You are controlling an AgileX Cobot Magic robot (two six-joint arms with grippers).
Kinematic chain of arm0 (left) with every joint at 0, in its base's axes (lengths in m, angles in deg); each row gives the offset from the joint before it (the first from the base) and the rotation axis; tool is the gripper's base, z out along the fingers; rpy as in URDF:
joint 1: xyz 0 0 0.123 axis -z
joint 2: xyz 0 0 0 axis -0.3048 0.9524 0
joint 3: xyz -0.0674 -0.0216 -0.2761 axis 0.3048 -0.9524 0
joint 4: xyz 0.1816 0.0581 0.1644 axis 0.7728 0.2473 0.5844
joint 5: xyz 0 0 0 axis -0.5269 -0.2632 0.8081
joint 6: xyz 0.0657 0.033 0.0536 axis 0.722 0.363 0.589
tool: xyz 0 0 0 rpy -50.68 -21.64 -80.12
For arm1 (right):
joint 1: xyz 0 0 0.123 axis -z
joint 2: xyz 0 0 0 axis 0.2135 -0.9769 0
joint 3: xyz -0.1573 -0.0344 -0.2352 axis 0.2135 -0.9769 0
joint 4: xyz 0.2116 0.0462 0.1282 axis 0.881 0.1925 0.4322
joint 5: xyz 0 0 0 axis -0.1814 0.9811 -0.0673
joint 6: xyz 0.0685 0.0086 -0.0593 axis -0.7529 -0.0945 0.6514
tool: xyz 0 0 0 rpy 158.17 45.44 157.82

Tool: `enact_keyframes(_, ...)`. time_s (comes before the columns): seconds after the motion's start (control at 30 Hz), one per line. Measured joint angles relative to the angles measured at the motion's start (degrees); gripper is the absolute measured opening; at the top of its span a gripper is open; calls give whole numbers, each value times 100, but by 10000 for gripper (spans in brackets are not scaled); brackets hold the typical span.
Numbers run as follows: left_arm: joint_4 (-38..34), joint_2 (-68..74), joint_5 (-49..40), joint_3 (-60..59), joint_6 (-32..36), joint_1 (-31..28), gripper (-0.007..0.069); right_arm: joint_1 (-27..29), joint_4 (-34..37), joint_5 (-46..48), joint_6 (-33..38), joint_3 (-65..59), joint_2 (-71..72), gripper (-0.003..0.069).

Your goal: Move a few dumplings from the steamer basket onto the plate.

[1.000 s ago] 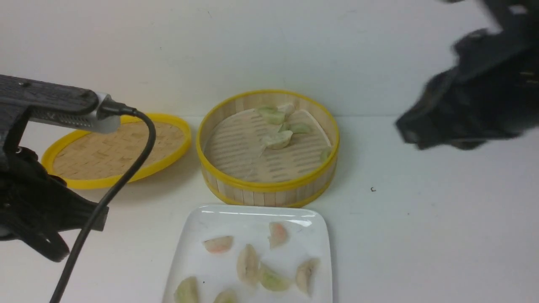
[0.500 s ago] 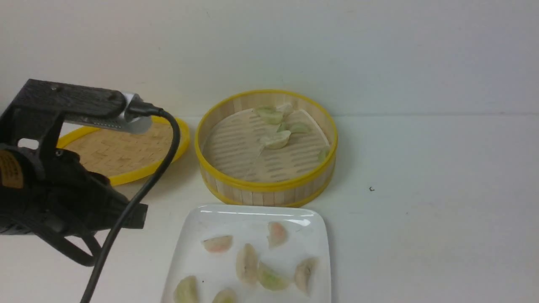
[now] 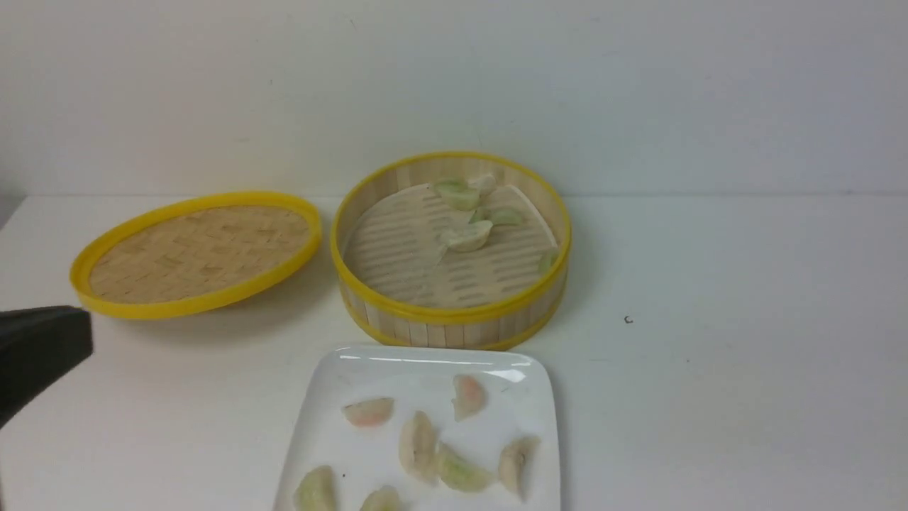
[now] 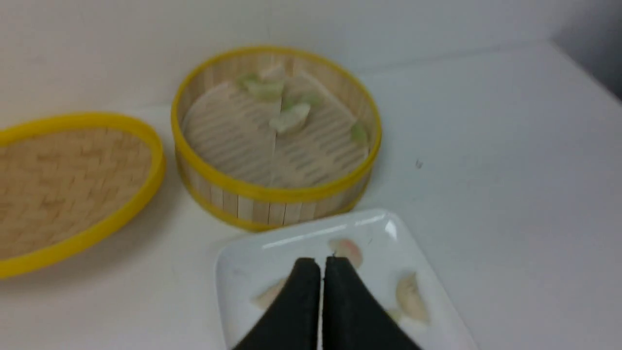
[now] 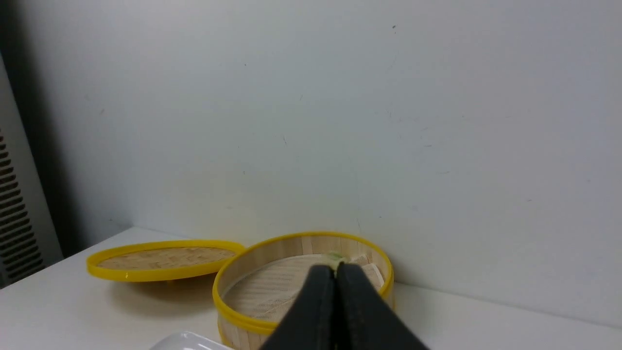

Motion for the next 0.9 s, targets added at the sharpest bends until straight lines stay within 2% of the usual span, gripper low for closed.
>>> enact_keyframes(0.1,34,-988,445,-608,0,0,-6,0,0,0,0,0,0,-15)
enact_keyframes(0.23,-46,-1735,592,-1134,0,0,-6,0,-17,0,0,0,0,-15)
enact_keyframes(0.57,-62,-2214,603,-1610,82,0,-6,0,-22,0,0,0,0,-15)
enact_keyframes(0.77,632,-2252,657,-1754,237,-13,-6,0,-18,0,0,0,0,-15)
enact_keyframes(0.9,527,-2513,832,-2209,614,-401,-6,0,-18,0,0,0,0,-15)
